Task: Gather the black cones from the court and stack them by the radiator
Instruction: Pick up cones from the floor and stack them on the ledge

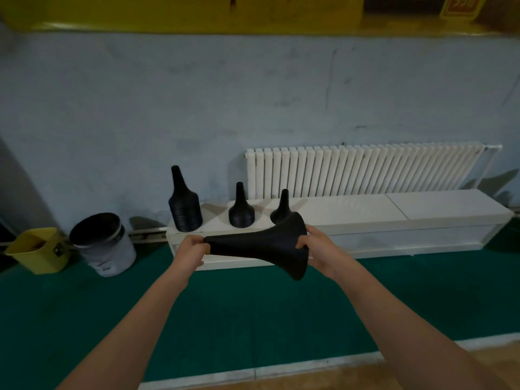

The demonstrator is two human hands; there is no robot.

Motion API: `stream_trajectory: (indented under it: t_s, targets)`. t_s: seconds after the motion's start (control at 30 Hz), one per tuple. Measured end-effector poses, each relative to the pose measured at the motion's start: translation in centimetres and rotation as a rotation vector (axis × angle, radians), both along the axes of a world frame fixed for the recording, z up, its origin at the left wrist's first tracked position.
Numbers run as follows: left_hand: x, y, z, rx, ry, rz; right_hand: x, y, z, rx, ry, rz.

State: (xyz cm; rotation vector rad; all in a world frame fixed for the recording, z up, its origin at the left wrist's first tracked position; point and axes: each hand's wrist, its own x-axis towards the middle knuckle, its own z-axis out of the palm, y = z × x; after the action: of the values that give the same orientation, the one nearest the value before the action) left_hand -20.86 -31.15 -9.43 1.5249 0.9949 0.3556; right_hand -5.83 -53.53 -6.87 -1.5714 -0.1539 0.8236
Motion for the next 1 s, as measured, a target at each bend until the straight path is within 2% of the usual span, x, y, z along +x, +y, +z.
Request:
stream_trajectory:
  t_s: [0.27,0.43,0.73,1.0]
  targets:
    - [1.3,7.3,-0.8,-0.086,-0.001,0.021,2.8,6.7,-0.2,-0.034,0.0,0.03]
    - [4.1,9.8,-1.4,-0.073,0.018,0.029,6.0,9.3,-0.7,-0.033,0.011,0.04]
    - [14.2,12.6,-1.4,-0.101,0.051,0.075,16.5,12.2,-1.3,-0.014,0.044,0.144]
    - [21.8,14.2,-1.0,-0.043,0.083,0.076,24.9,14.5,-1.2,-0.007,0.06,0.19]
